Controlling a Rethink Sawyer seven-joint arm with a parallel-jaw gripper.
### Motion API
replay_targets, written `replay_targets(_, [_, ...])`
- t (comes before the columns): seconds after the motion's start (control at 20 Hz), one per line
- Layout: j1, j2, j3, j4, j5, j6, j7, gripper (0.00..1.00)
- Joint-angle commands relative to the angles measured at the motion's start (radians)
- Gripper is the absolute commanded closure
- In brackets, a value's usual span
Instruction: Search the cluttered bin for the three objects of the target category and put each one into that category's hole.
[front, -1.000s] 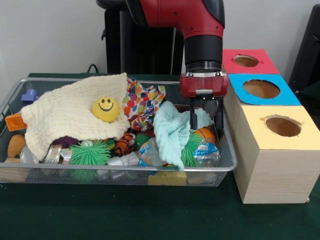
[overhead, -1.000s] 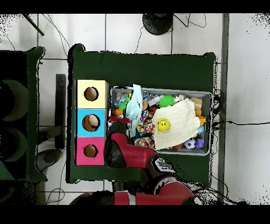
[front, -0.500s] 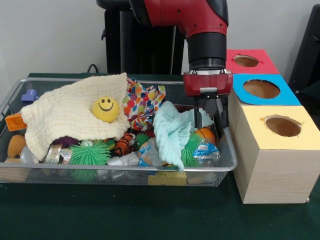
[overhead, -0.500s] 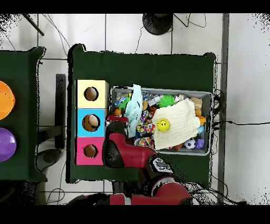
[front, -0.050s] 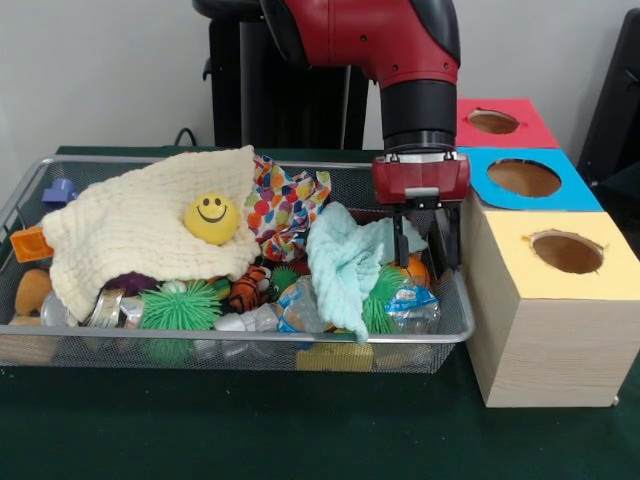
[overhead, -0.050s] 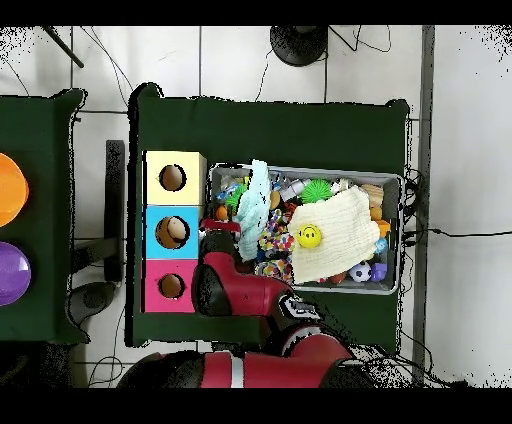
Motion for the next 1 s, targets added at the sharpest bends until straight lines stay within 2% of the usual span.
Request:
replay_targets(0.05, [-0.024, 0.059, 0.041, -0.175, 0.028, 0.003, 0.189, 0.0])
replay_targets(0.5, [-0.052, 0.052, 0.064, -0.188, 0.023, 0.007, 0.215, 0.0])
replay_targets(1.0, [-0.087, 0.049, 0.085, -0.204, -0.001, 0.076, 0.204, 0.0])
